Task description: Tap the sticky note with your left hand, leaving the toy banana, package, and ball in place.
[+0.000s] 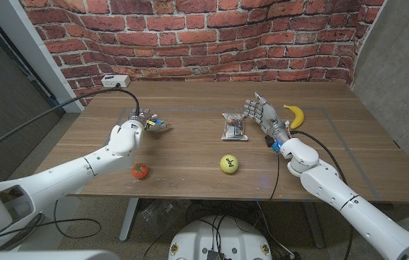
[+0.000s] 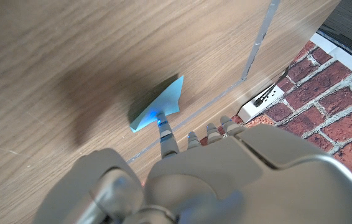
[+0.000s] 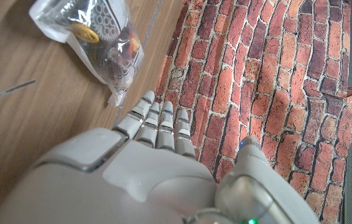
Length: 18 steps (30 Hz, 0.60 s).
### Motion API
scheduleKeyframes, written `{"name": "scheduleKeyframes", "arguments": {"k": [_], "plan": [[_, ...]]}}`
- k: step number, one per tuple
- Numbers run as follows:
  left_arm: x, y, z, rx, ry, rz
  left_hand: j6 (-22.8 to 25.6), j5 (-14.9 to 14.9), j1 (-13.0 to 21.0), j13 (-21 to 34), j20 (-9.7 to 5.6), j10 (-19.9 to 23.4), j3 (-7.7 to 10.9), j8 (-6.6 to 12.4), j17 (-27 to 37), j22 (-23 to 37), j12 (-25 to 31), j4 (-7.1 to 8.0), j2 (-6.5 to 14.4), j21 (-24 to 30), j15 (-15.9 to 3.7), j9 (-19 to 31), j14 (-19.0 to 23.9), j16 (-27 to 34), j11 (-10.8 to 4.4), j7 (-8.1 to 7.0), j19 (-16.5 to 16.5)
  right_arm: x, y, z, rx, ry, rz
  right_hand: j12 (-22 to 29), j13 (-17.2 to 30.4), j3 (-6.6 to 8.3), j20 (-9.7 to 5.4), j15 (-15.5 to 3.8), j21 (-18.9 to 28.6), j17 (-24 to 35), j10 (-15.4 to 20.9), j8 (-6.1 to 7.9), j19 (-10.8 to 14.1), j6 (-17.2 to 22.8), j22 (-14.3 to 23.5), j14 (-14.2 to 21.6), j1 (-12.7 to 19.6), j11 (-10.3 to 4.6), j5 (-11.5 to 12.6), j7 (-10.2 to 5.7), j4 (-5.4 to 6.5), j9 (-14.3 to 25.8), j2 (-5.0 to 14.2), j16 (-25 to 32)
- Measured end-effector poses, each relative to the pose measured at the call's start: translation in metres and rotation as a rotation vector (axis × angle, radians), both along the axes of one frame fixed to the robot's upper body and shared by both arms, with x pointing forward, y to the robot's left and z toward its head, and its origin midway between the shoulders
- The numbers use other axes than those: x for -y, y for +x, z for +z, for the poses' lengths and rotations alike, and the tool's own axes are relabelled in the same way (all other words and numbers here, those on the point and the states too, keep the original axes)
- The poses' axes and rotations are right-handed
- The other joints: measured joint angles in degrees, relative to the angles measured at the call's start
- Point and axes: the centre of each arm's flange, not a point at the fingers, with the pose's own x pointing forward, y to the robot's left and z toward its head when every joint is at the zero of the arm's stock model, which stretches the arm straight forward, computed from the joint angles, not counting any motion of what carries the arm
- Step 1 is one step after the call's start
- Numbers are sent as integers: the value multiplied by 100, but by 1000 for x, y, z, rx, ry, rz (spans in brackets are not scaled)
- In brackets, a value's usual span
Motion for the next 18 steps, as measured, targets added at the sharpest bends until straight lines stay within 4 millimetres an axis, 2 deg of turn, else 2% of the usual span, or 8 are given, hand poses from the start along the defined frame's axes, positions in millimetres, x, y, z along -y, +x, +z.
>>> {"name": "scheduleKeyframes", "arguments": {"k": [13, 18], "plan": [[1, 3, -3, -9, 5, 3, -10, 0, 0, 0, 0, 0, 0, -2, 0, 0, 0, 0, 0, 0, 0, 2, 0, 0, 0, 10, 0, 1, 0, 1, 0, 2, 1, 0, 0, 0, 0, 0, 0, 0, 0, 0, 0, 0, 0, 0, 0, 0, 0, 0, 0, 0, 0, 0], [-5, 3, -4, -14, 3, 20, -11, 0, 0, 0, 0, 0, 0, -3, 0, 0, 0, 0, 0, 0, 0, 2, 0, 0, 0, 9, 0, 1, 0, 0, -3, 2, 1, 0, 0, 0, 0, 0, 0, 0, 0, 0, 0, 0, 0, 0, 0, 0, 0, 0, 0, 0, 0, 0]]}}
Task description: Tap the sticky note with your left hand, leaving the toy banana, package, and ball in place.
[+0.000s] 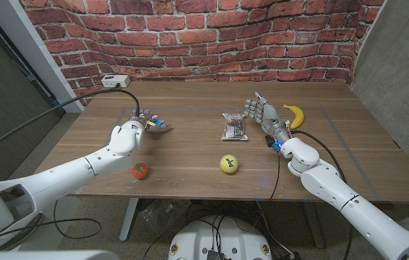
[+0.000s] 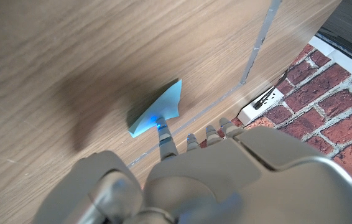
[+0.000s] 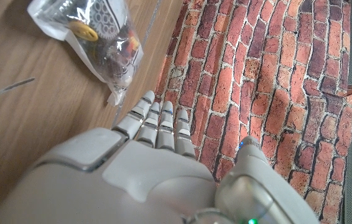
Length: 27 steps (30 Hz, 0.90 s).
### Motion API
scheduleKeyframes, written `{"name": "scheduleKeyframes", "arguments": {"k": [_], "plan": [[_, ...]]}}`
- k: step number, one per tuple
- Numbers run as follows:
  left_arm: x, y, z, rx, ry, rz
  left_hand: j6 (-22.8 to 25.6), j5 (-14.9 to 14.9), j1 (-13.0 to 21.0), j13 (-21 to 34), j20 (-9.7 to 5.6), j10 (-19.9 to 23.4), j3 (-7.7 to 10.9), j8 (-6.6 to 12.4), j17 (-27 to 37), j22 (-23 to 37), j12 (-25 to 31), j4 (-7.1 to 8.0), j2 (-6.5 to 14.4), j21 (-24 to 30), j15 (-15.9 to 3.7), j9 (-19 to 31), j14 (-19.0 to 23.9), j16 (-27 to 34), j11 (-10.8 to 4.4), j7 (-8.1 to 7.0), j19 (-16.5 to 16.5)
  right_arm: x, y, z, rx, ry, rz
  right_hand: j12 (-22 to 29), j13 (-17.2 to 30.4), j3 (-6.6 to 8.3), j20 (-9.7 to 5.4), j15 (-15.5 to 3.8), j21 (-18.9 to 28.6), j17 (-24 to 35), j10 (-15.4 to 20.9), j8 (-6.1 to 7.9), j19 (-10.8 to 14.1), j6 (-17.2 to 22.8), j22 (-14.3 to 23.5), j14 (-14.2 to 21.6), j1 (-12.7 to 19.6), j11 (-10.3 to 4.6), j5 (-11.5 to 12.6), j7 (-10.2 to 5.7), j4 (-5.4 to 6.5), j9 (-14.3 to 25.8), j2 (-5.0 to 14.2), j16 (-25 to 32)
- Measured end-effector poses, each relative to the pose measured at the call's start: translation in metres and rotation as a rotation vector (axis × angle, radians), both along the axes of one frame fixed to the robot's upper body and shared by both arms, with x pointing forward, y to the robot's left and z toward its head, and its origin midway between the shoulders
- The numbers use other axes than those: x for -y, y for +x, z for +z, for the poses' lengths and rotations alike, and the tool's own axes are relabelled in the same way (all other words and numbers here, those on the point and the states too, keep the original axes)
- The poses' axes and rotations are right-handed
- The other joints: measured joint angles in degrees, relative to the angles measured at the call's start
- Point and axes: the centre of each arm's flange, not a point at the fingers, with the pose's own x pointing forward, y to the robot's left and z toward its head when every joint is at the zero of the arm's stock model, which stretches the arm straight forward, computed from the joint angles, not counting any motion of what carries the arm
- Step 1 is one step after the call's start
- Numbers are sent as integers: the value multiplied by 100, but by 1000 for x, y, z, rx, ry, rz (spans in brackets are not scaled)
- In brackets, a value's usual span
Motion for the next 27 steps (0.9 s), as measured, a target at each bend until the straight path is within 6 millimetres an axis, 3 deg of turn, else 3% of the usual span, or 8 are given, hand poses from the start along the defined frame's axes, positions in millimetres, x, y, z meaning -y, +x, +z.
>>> {"name": "scheduleKeyframes", "arguments": {"k": [27], "plan": [[-23, 5, 0, -10, -25, 40, -49, 0, 0, 0, 0, 0, 0, -43, 0, 0, 0, 0, 0, 0, 0, -7, 0, 0, 0, -54, 0, -11, 8, -1, -25, -7, 5, 0, 0, 0, 0, 0, -35, 0, 0, 0, 0, 0, 29, 0, 0, 0, 0, 0, 0, 0, 0, 0]]}}
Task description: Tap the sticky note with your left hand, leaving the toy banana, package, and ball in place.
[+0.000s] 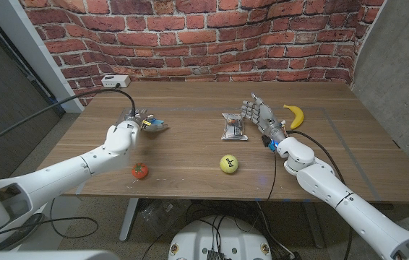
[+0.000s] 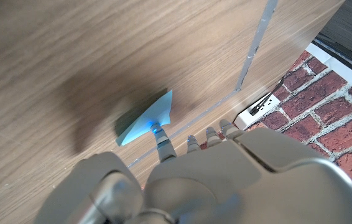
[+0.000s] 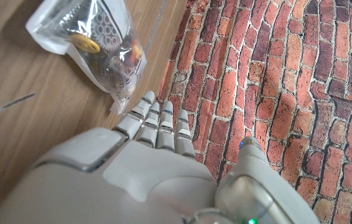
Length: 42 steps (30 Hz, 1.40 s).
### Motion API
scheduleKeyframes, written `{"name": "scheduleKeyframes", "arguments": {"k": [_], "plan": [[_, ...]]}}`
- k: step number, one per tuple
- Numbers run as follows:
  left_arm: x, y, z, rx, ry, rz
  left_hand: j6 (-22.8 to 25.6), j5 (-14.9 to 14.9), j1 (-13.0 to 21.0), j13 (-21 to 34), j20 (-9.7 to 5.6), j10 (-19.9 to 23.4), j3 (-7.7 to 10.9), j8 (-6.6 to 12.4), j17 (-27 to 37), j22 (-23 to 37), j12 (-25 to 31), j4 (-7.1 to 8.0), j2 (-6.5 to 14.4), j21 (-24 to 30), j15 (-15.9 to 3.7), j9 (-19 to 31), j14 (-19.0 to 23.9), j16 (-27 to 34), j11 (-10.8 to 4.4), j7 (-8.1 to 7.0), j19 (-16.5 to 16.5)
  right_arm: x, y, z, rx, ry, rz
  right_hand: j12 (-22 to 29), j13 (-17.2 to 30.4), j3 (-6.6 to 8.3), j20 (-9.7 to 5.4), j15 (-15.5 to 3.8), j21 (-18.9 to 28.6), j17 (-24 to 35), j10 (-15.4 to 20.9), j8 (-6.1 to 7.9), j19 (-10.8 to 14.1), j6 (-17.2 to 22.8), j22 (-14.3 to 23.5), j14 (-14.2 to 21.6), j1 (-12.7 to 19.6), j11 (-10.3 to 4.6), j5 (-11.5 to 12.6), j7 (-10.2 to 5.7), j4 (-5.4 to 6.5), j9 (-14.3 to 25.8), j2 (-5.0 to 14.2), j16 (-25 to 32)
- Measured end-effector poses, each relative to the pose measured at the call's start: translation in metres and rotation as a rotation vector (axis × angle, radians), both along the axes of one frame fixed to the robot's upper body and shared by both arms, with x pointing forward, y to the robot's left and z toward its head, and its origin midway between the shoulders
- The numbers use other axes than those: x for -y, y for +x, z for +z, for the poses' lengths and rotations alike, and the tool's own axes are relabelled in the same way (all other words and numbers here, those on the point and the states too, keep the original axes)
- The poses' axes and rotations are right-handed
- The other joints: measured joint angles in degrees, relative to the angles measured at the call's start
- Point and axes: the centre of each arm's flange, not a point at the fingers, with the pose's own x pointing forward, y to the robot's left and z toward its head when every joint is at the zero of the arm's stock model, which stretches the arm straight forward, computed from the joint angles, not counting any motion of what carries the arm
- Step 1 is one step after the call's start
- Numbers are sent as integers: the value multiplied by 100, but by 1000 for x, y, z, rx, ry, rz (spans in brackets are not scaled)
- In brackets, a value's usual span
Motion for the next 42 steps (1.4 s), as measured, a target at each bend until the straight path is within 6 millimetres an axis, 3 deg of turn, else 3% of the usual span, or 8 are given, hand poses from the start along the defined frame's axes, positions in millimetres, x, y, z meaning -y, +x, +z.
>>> {"name": "scheduleKeyframes", "arguments": {"k": [33, 42], "plan": [[-13, 7, 9, 1, -4, 38, -51, 0, -40, 0, 0, 0, 0, -2, -1, 0, 0, 0, 75, 0, 0, 3, 0, 0, 0, -50, 0, 0, 4, 3, -9, -9, -7, 0, 0, 0, 0, 0, 0, 0, 0, 0, 0, 0, -1, 0, 0, 0, 0, 0, 0, 0, 0, 0], [-14, 3, 14, 15, -4, 48, -104, 0, -42, 0, 0, 0, 0, 2, -1, 0, 0, 0, 77, 0, 0, 8, 0, 0, 0, 6, 0, 1, 4, 3, -4, -7, -4, 0, 0, 0, 0, 0, 0, 0, 0, 0, 0, 0, -2, 0, 0, 0, 0, 0, 0, 0, 0, 0]]}}
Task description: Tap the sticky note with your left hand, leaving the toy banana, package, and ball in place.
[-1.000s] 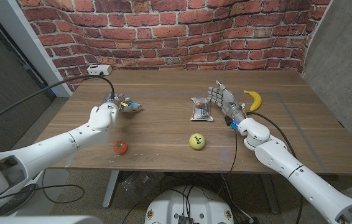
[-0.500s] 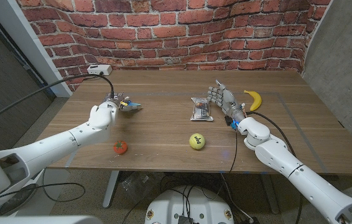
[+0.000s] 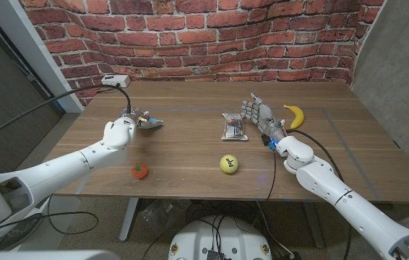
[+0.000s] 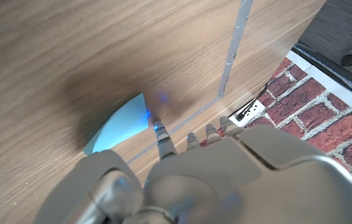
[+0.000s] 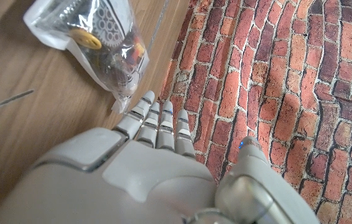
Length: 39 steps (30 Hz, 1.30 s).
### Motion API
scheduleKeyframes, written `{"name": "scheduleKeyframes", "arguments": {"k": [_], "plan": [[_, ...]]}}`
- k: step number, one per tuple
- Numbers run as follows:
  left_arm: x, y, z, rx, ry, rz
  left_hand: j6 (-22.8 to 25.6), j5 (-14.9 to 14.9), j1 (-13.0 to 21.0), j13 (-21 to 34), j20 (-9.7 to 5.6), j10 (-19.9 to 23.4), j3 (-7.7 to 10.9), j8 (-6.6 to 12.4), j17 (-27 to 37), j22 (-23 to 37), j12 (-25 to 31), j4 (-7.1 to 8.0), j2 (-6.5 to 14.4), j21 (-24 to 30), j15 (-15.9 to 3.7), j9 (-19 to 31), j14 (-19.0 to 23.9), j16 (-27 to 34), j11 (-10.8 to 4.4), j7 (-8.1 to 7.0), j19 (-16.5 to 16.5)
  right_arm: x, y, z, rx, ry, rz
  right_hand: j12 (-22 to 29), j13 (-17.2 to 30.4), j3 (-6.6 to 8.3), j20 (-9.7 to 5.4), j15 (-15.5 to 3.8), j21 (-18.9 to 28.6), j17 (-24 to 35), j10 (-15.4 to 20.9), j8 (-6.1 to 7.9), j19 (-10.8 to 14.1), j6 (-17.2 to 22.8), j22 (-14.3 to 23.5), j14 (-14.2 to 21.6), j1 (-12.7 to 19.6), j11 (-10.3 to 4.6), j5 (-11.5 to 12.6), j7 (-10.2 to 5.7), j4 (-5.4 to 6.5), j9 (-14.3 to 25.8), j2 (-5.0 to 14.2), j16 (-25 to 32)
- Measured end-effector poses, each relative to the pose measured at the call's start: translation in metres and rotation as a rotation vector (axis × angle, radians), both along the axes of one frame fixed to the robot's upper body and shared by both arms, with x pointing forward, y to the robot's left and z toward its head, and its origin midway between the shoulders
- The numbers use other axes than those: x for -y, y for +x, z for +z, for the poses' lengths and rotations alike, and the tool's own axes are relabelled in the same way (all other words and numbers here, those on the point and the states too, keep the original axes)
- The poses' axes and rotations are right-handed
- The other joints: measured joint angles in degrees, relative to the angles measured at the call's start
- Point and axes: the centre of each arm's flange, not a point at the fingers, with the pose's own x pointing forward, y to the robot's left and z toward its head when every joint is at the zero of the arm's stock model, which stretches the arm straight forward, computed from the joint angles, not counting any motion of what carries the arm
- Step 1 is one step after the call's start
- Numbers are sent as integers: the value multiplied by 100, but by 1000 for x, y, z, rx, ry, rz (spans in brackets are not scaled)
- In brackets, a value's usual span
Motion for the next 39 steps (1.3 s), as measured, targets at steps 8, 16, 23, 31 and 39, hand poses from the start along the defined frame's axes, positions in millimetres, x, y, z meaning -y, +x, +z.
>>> {"name": "scheduleKeyframes", "arguments": {"k": [8, 16, 23, 31, 39], "plan": [[5, -6, 5, 17, -2, -11, 0, 0, 45, 0, 0, 0, 0, 0, 0, 0, 0, 0, -45, 0, 0, 0, 0, 0, 0, 0, 0, 1, -2, -2, 4, 2, 1, 0, 0, 0, 0, 0, 0, 0, 0, 0, 0, 0, 0, 0, 0, 0, 0, 0, 0, 0, 0, 0], [8, -13, 9, 30, -4, -16, -21, 0, 45, 0, 0, 0, 0, 0, 0, 0, 0, 0, -45, 0, 0, -1, 0, 0, 0, -21, 0, 2, -5, -3, 9, 3, 2, 0, 0, 0, 0, 0, 0, 0, 0, 0, 0, 0, -1, 0, 0, 0, 0, 0, 0, 0, 0, 0], [9, -18, 11, 40, -8, -20, -21, 0, 44, 0, 0, 0, 0, 0, 0, 0, 0, 0, -45, 0, 0, -1, 0, 0, 0, -21, 0, 3, -7, -4, 11, 5, 4, 0, 0, -18, 0, 0, 0, 0, 0, 0, 0, 0, -1, 0, 0, 0, 0, 0, -18, 0, 0, 0], [10, -25, 13, 51, -15, -25, -20, 0, 44, 0, 0, 0, 0, 0, 0, 0, 35, 0, -45, 0, 0, -1, 0, 0, 0, -21, 0, 3, -8, -4, 15, 6, 7, 0, 0, -25, 0, 0, 0, 0, 0, 0, 0, 0, -1, 0, 0, 0, 0, 0, -25, 0, 0, 0], [11, -30, 15, 65, -28, -32, -20, 0, 44, 0, 0, 0, 0, 0, 0, 0, 35, 0, -45, 0, 0, -1, 0, 0, 0, -22, 0, 3, -8, -5, 17, 4, 11, 0, 0, -25, 0, 0, 0, 0, 0, 0, 0, 0, -1, 0, 0, 0, 0, 0, -25, 0, 0, 0]]}}
